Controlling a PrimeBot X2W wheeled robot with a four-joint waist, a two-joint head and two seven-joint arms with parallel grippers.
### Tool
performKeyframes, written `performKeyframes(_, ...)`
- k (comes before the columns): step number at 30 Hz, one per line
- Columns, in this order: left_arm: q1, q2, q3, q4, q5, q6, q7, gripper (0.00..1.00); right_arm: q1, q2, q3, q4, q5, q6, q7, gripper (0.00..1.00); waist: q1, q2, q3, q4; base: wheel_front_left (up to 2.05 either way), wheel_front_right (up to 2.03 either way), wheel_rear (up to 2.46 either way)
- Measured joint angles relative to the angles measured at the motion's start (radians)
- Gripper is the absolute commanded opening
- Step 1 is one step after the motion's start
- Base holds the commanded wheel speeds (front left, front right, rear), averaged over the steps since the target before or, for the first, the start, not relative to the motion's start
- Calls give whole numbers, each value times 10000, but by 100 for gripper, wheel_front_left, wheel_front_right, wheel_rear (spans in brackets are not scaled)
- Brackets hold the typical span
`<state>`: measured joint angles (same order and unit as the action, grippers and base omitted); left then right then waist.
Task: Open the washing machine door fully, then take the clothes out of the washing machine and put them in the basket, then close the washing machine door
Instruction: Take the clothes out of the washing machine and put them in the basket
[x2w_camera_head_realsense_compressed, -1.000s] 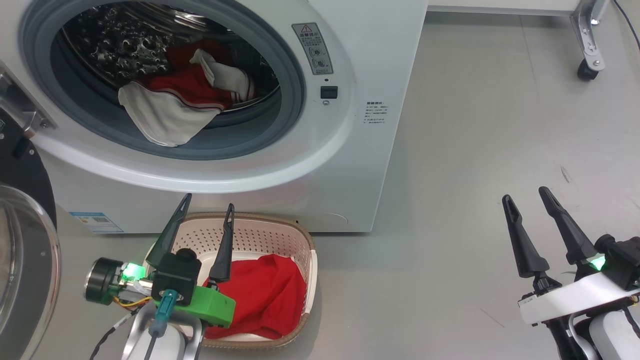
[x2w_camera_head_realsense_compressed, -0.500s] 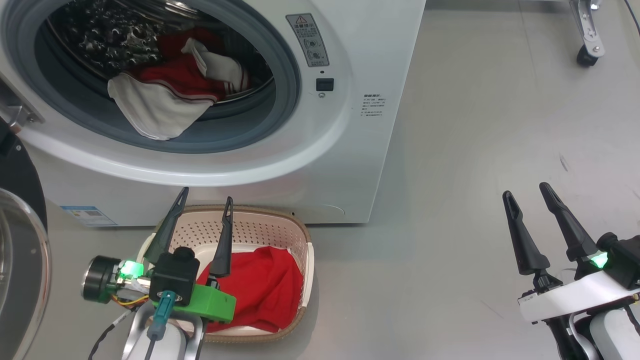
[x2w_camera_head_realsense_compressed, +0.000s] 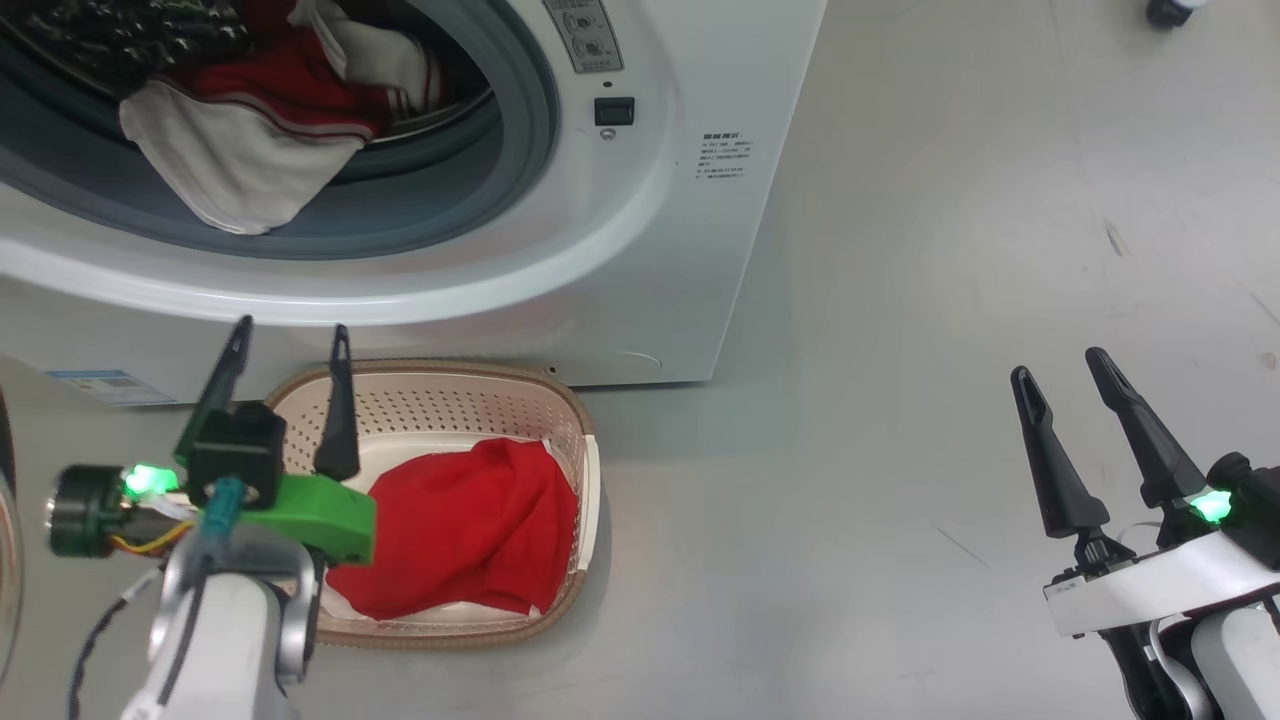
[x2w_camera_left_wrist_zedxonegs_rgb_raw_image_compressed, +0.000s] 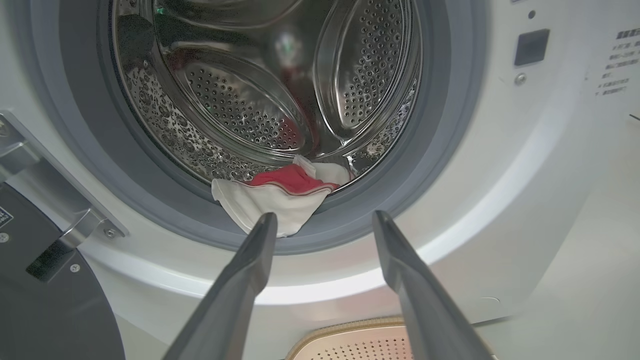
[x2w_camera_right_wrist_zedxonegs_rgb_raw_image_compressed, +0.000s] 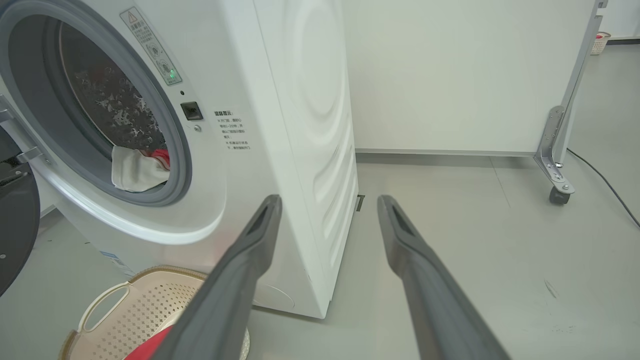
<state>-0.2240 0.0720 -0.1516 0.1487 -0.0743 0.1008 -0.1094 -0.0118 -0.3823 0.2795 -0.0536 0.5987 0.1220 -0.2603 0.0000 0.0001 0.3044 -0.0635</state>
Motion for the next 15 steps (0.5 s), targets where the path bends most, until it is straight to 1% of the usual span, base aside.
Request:
performKeyframes(5,-1027,362,439,29,71,29,963,100,-226,-54,8,-105,203,0,0,100,0,0,543,-281,0,0,0)
performKeyframes(8,-1699,667,560,61,297,31,1620,100,-433,-138,17,-174,314,0,0,100,0,0,886,-477,0,0,0)
performKeyframes(12,-2572,871,738,182,314,31,2426,100,-724,-155,36,-228,462,0,0,100,0,0,1351,-764,0,0,0)
performKeyframes(15,-3274,1187,815,284,449,31,2989,100,-938,-165,138,-261,600,0,0,100,1,0,1693,-991,0,0,0)
